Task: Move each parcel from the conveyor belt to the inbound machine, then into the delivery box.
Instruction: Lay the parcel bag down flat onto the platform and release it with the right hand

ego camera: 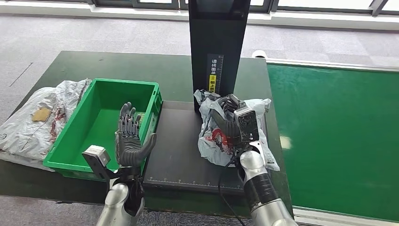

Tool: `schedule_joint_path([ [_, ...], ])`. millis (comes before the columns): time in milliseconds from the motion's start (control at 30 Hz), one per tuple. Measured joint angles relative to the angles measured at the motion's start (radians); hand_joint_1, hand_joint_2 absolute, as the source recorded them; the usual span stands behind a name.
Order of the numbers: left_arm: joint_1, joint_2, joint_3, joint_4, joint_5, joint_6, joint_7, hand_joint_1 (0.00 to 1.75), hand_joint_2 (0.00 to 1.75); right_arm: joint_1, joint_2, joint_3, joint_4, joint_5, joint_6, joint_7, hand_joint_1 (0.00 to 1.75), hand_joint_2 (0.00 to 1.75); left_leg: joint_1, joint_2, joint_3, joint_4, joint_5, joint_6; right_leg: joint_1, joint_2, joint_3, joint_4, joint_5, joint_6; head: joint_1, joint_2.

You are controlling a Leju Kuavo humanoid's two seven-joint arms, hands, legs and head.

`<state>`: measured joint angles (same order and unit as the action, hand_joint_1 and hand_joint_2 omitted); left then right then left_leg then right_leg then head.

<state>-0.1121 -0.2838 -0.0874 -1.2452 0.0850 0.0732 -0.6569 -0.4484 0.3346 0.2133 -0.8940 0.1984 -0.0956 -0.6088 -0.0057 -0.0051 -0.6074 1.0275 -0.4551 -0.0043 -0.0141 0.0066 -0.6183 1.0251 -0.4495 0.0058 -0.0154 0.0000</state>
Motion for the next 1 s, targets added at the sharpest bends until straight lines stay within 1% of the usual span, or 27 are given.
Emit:
schedule_joint_path([
  [300, -0.004, 0.000, -0.003, 0.007, 0.001, 0.001, 0.000, 0.00, 1.75, -0.008, 0.000, 0.013, 0.032, -0.002, 0.000, 0.000, 1.75, 1.75, 0.000, 0.000, 0.000, 0.000, 0.000, 0.000, 0.000, 0.000, 0.000, 0.000, 0.000, 0.000, 0.000, 0.000],
  [333, -0.004, 0.000, -0.004, 0.008, 0.002, 0.001, 0.000, 0.00, 1.75, -0.008, 0.000, 0.014, 0.034, -0.004, 0.000, 0.001, 1.40, 1.75, 0.000, 0.000, 0.000, 0.000, 0.000, 0.000, 0.000, 0.000, 0.000, 0.000, 0.000, 0.000, 0.000, 0.000],
  [400, -0.004, 0.000, -0.005, 0.009, 0.003, 0.002, 0.000, 0.00, 1.75, -0.010, 0.000, 0.016, 0.039, -0.009, 0.000, 0.002, 0.53, 1.75, 0.000, 0.000, 0.000, 0.000, 0.000, 0.000, 0.000, 0.000, 0.000, 0.000, 0.000, 0.000, 0.000, 0.000],
  [433, -0.005, 0.000, -0.005, 0.009, 0.004, 0.002, 0.000, 0.00, 1.75, -0.011, 0.000, 0.016, 0.041, -0.010, -0.002, 0.005, 0.10, 1.31, 0.000, 0.000, 0.000, 0.000, 0.000, 0.000, 0.000, 0.000, 0.000, 0.000, 0.000, 0.000, 0.000, 0.000],
  [467, -0.005, 0.000, -0.006, 0.009, 0.004, 0.003, 0.000, 0.00, 1.75, -0.012, 0.000, 0.016, 0.043, -0.010, -0.008, 0.010, 0.00, 0.87, 0.000, 0.000, 0.000, 0.000, 0.000, 0.000, 0.000, 0.000, 0.000, 0.000, 0.000, 0.000, 0.000, 0.000],
  [533, -0.005, 0.001, -0.007, 0.009, 0.007, 0.006, 0.000, 0.00, 1.75, -0.013, 0.000, 0.017, 0.049, -0.001, -0.032, 0.027, 0.00, 0.00, 0.000, 0.000, 0.000, 0.000, 0.000, 0.000, 0.000, 0.000, 0.000, 0.000, 0.000, 0.000, 0.000, 0.000],
  [633, -0.004, 0.002, -0.008, 0.009, 0.012, 0.013, 0.000, 0.00, 1.75, -0.017, 0.000, 0.020, 0.063, 0.039, -0.101, 0.061, 0.00, 0.00, 0.000, 0.000, 0.000, 0.000, 0.000, 0.000, 0.000, 0.000, 0.000, 0.000, 0.000, 0.000, 0.000, 0.000],
  [800, 0.010, 0.006, -0.008, -0.004, 0.019, 0.025, 0.000, 0.00, 1.75, -0.015, -0.004, 0.046, 0.069, 0.189, -0.272, 0.145, 0.00, 0.00, 0.000, 0.000, 0.000, 0.000, 0.000, 0.000, 0.000, 0.000, 0.000, 0.000, 0.000, 0.000, 0.000, 0.000],
  [867, 0.017, 0.008, -0.008, -0.012, 0.020, 0.026, 0.002, 0.00, 1.75, -0.005, -0.009, 0.057, 0.057, 0.232, -0.296, 0.177, 0.00, 0.00, 0.000, 0.000, 0.000, 0.000, 0.000, 0.000, 0.000, 0.000, 0.000, 0.000, 0.000, 0.000, 0.000, 0.000],
  [1000, 0.031, 0.011, -0.008, -0.025, 0.020, 0.026, 0.003, 0.00, 1.75, 0.026, -0.022, 0.073, 0.017, 0.280, -0.301, 0.211, 0.00, 0.00, 0.000, 0.000, 0.000, 0.000, 0.000, 0.000, 0.000, 0.000, 0.000, 0.000, 0.000, 0.000, 0.000, 0.000],
])
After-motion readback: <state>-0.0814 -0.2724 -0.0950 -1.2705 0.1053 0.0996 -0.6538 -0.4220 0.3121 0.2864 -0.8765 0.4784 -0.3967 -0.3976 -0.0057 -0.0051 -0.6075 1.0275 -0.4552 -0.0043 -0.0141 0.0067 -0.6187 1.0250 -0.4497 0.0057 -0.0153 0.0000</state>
